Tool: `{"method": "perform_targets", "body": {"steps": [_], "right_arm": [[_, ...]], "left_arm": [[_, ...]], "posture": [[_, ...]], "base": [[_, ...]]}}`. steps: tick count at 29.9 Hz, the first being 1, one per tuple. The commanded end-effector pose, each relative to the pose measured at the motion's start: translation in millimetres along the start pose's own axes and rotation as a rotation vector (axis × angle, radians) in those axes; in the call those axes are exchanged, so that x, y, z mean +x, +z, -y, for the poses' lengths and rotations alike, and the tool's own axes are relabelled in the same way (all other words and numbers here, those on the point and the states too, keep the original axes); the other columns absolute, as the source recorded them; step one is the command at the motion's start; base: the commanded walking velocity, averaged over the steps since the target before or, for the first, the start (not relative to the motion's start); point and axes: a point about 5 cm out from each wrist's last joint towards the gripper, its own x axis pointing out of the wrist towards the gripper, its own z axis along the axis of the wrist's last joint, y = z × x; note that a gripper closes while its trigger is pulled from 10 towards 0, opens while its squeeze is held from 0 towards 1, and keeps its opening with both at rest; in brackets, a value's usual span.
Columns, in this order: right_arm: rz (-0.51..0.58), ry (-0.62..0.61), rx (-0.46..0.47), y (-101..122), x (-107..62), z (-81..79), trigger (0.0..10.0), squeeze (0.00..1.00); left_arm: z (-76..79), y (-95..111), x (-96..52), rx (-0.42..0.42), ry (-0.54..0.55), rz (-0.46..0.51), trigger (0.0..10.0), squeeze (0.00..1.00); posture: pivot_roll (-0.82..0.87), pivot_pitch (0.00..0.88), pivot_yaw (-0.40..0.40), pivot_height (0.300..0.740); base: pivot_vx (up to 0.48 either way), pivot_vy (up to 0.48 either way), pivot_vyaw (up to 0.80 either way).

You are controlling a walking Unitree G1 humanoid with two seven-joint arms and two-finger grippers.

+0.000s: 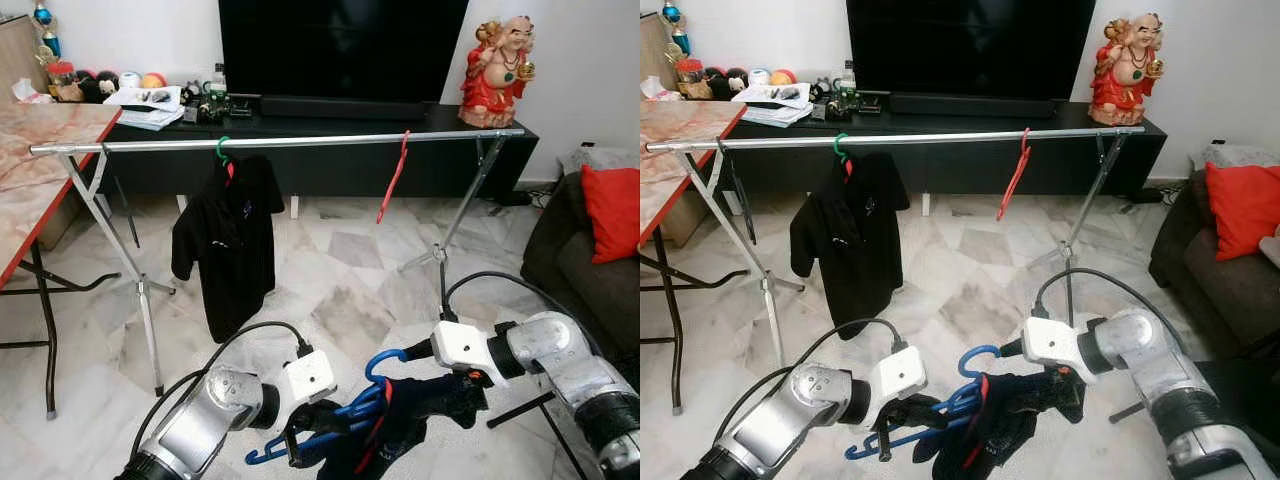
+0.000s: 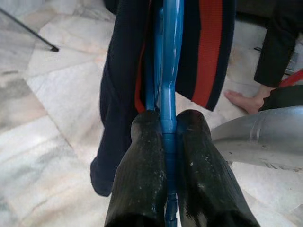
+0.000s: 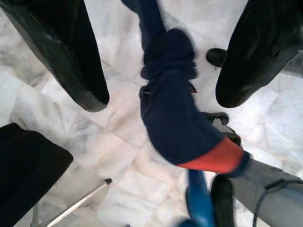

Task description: Hang hanger

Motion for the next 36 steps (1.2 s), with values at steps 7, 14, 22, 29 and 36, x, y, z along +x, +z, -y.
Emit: {"method": "perform_targets", "body": {"steps": [7, 14, 22, 29, 36], "right_arm": [[-0.023, 0.025, -0.025, -2.4, 5.7, -1.3, 10.0, 0.0], [-0.019, 0.09, -0.007, -6.2, 12.3, -7.0, 10.0, 0.0], [-0.023, 0.104, 0.01, -9.5, 13.9, -8.8, 0.0, 0.0], [-0.016, 0.117, 0.021, -10.5, 16.3, -10.7, 0.0, 0.0], [0.003, 0.13, 0.031, -8.6, 20.4, -11.2, 0.0, 0.0]], "left_arm": [[4.9, 20.1, 0.3, 0.08, -0.047, 0.052, 10.0, 0.0], [6.1, 22.7, -1.2, 0.092, -0.061, 0.054, 10.0, 0.0], [6.1, 24.3, -1.7, 0.1, -0.062, 0.055, 10.0, 0.0], [6.9, 25.3, -1.1, 0.103, -0.067, 0.057, 10.0, 0.0], [6.4, 29.0, -1.0, 0.107, -0.069, 0.068, 10.0, 0.0]], "posture": [[0.11, 0.0, -0.087, 0.74], [0.11, 0.0, -0.082, 0.74], [0.11, 0.0, -0.077, 0.74], [0.11, 0.0, -0.076, 0.74], [0.12, 0.0, -0.085, 0.74]], "base": [[0.0, 0.0, 0.0], [0.0, 0.0, 0.0], [0.0, 0.0, 0.0], [0.0, 0.0, 0.0], [0.0, 0.0, 0.0]]}}
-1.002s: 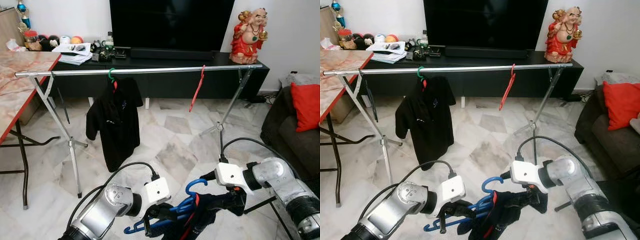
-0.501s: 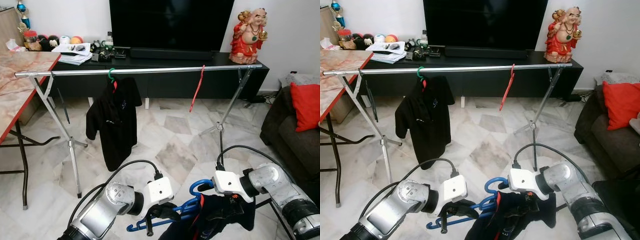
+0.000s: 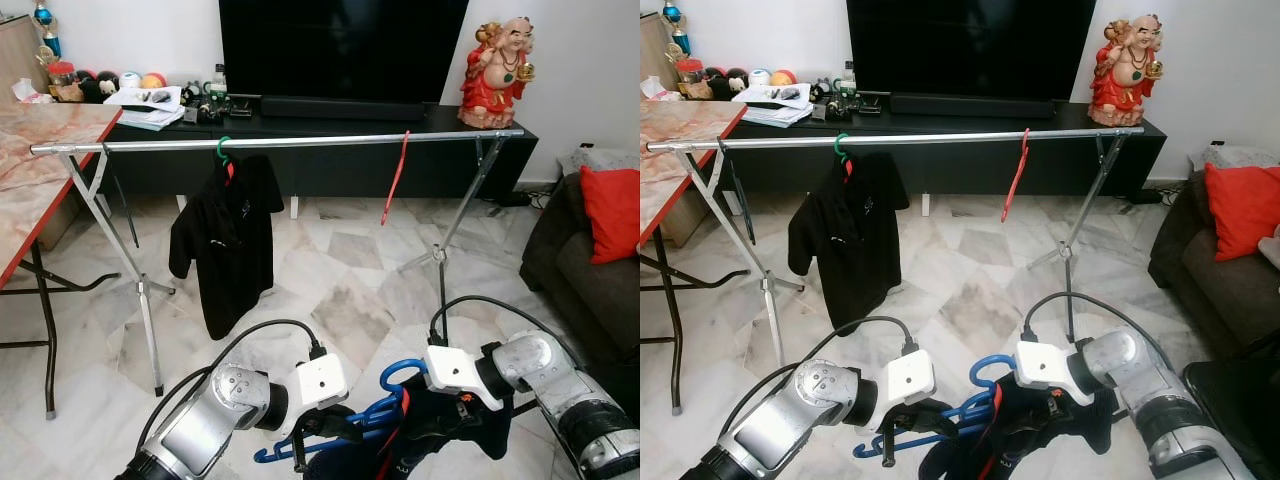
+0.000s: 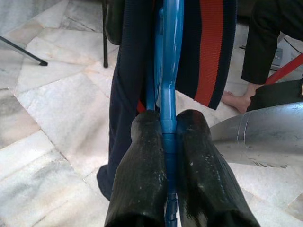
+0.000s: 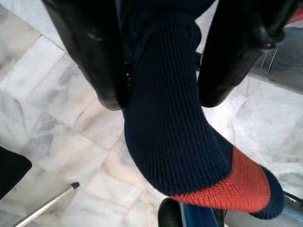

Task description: Hang hanger

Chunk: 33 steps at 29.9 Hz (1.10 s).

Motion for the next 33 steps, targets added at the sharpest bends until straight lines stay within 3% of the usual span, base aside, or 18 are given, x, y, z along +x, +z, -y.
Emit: {"method": "perform_targets", "body": {"steps": [1, 33], "right_arm": [[0.004, -0.002, -0.013, 4.6, -3.1, 4.2, 0.0, 0.0], [0.028, 0.064, -0.022, 10.4, 6.0, 1.6, 0.0, 0.0]], "left_arm": [[-1.0, 17.3, 0.1, 0.055, -0.011, 0.043, 10.0, 0.0], [-11.6, 23.1, -2.4, 0.085, 0.034, 0.051, 10.0, 0.0]], "posture": [[0.12, 0.0, -0.085, 0.74], [0.13, 0.0, -0.088, 0.74]], "base": [[0.0, 0.0, 0.0], [0.0, 0.0, 0.0]]}}
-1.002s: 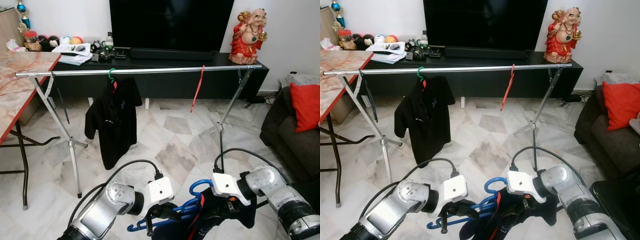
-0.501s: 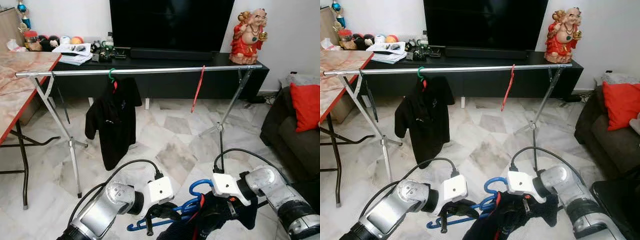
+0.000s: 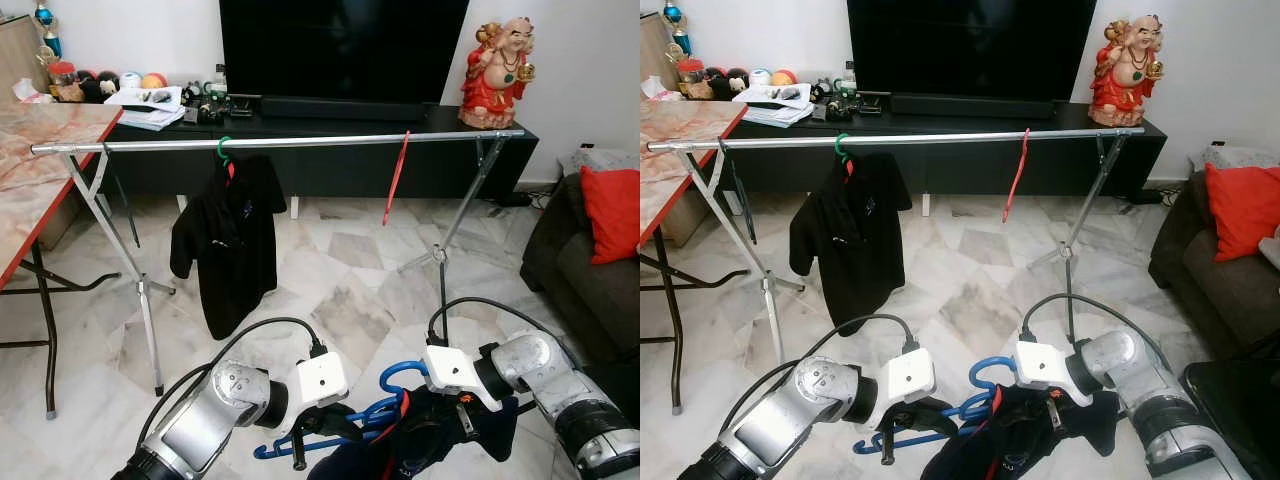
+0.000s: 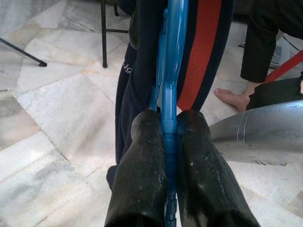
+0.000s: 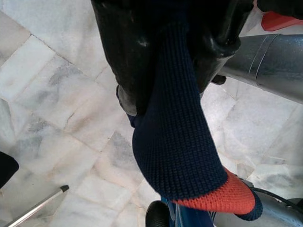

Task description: Hang hanger

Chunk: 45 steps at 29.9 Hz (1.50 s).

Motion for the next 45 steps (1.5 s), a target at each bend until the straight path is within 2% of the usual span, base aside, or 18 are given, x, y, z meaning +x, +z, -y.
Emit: {"method": "perform_targets", "body": {"steps": [1, 8, 9, 10, 20, 27, 28, 30, 33, 34, 35, 37, 38, 40, 42, 43, 44, 45], "right_arm": [[0.009, 0.025, -0.037, 8.8, 5.6, 2.7, 0.0, 0.0], [0.006, 0.024, -0.036, 8.4, 7.7, 2.3, 0.0, 0.0], [0.006, 0.023, -0.037, 8.5, 7.9, 2.3, 0.0, 0.0], [0.008, 0.014, -0.039, 9.2, 8.6, 3.1, 0.0, 0.0], [-0.025, -0.034, -0.035, 6.7, 8.4, 6.2, 0.0, 0.0], [-0.085, -0.12, -0.011, -2.6, 6.1, 8.5, 0.0, 0.0], [-0.099, -0.185, -0.008, -4.1, 4.8, 11.8, 0.0, 0.0], [-0.1, -0.205, -0.011, -4.1, 4.4, 12.8, 0.0, 0.0], [-0.124, -0.381, -0.01, -2.7, -1.7, 24.7, 0.0, 0.0], [-0.146, -0.484, 0.0, -1.8, -6.4, 32.2, 0.0, 0.0], [-0.14, -0.526, 0.012, 0.3, -9.3, 36.0, 0.0, 0.0], [-0.134, -0.534, 0.012, 1.3, -9.9, 36.8, 0.0, 0.0], [-0.124, -0.579, 0.029, 5.0, -13.1, 41.7, 0.0, 0.0], [-0.124, -0.604, 0.035, 6.4, -14.4, 44.1, 0.0, 0.0], [-0.113, -0.679, 0.051, 13.3, -20.3, 52.3, 0.0, 0.0], [-0.099, -0.704, 0.054, 17.6, -22.3, 55.6, 0.0, 0.0], [-0.099, -0.704, 0.054, 17.6, -22.3, 55.6, 0.0, 0.0], [-0.069, -0.73, 0.056, 25.2, -24.8, 60.3, 0.0, 0.0]], "left_arm": [[-9.3, 20.9, -1.7, 0.075, 0.038, 0.054, 10.0, 0.0], [-10.4, 20.6, -0.7, 0.084, 0.049, 0.054, 10.0, 0.0], [-9.8, 20.7, -0.8, 0.084, 0.04, 0.057, 10.0, 0.72], [-8.5, 20.8, -1.2, 0.088, 0.026, 0.061, 10.0, 1.0], [-8.6, 17.6, -7.4, 0.086, 0.016, 0.047, 10.0, 1.0], [-25.8, 17.0, -35.0, 0.087, 0.125, 0.033, 10.0, 1.0], [-29.0, 15.4, -43.3, 0.085, 0.157, 0.032, 10.0, 1.0], [-29.5, 14.6, -45.7, 0.084, 0.165, 0.032, 10.0, 1.0], [-27.0, 7.5, -52.4, 0.061, 0.183, 0.024, 10.0, 1.0], [-25.5, 4.2, -53.2, 0.05, 0.192, 0.021, 10.0, 1.0], [-23.5, 1.9, -51.1, 0.044, 0.195, 0.02, 10.0, 1.0], [-22.8, 1.4, -50.1, 0.043, 0.195, 0.02, 10.0, 1.0], [-19.0, 1.7, -44.1, 0.029, 0.191, 0.041, 10.0, 1.0], [-17.3, 2.1, -41.7, 0.023, 0.188, 0.05, 10.0, 1.0], [-14.0, 2.0, -30.7, 0.011, 0.19, 0.062, 10.0, 1.0], [-13.3, 2.0, -24.9, 0.001, 0.198, 0.07, 10.0, 0.95], [-13.3, 2.0, -24.9, 0.001, 0.198, 0.07, 10.0, 0.95], [-12.2, 1.3, -14.6, -0.001, 0.209, 0.071, 10.0, 0.0]], "posture": [[0.13, 0.0, -0.088, 0.74], [0.12, 0.0, -0.086, 0.74], [0.12, 0.0, -0.087, 0.74], [0.12, 0.0, -0.086, 0.74], [0.13, 0.0, -0.091, 0.74], [0.13, 0.0, -0.093, 0.74], [0.13, 0.0, -0.094, 0.74], [0.13, 0.0, -0.094, 0.74], [0.13, 0.0, -0.092, 0.74], [0.13, 0.0, -0.092, 0.74], [0.13, 0.0, -0.093, 0.74], [0.13, 0.0, -0.093, 0.74], [0.13, 0.0, -0.095, 0.74], [0.13, 0.0, -0.095, 0.74], [0.13, 0.0, -0.097, 0.74], [0.13, 0.0, -0.097, 0.74], [0.13, 0.0, -0.097, 0.74], [0.13, 0.0, -0.097, 0.74]], "base": [[0.0, 0.0, 0.0], [0.0, 0.0, 0.0], [0.0, 0.0, 0.0], [0.0, 0.0, 0.0], [0.0, 0.0, 0.0], [0.0, 0.0, 0.0], [0.0, 0.0, 0.0], [0.0, 0.0, 0.0], [0.0, 0.0, 0.0], [0.0, 0.0, 0.0], [0.0, 0.0, 0.0], [0.0, 0.0, 0.0], [0.0, 0.0, 0.0], [0.0, 0.0, 0.0], [0.0, 0.0, 0.0], [0.0, 0.0, 0.0], [0.0, 0.0, 0.0], [0.0, 0.0, 0.0]]}}
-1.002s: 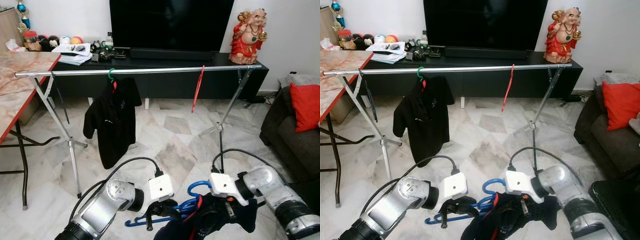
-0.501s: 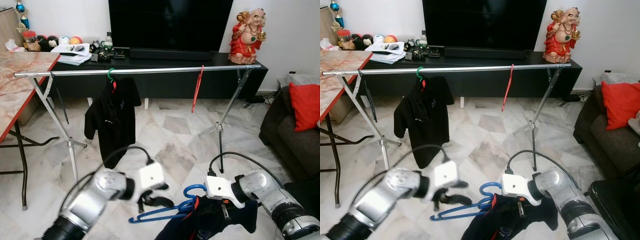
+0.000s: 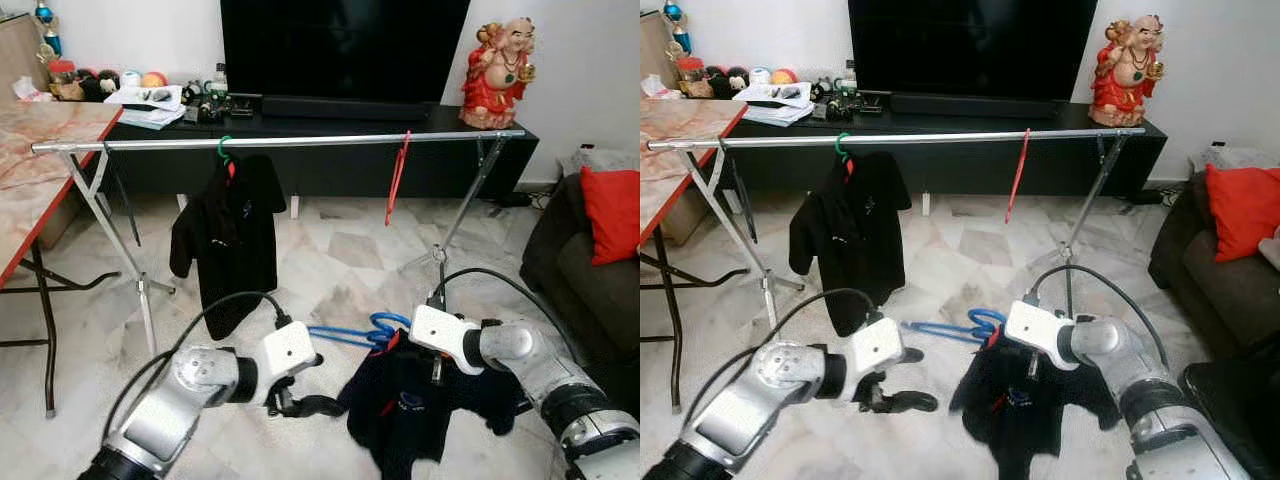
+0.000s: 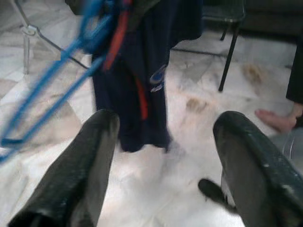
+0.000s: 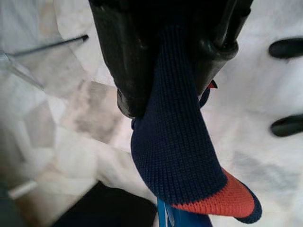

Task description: Hang hanger

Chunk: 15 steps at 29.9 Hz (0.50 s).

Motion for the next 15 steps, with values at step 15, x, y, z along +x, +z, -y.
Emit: {"method": "perform_targets", "body": {"steps": [15], "right_arm": [[0.231, -0.103, -0.022, 69.9, -8.8, 35.0, 0.0, 0.0]], "left_arm": [[-1.5, -2.4, 76.2, 0.16, 0.321, -0.083, 10.0, 0.0]], "posture": [[0.12, 0.0, -0.105, 0.74]], "base": [[0.0, 0.0, 0.0]]}}
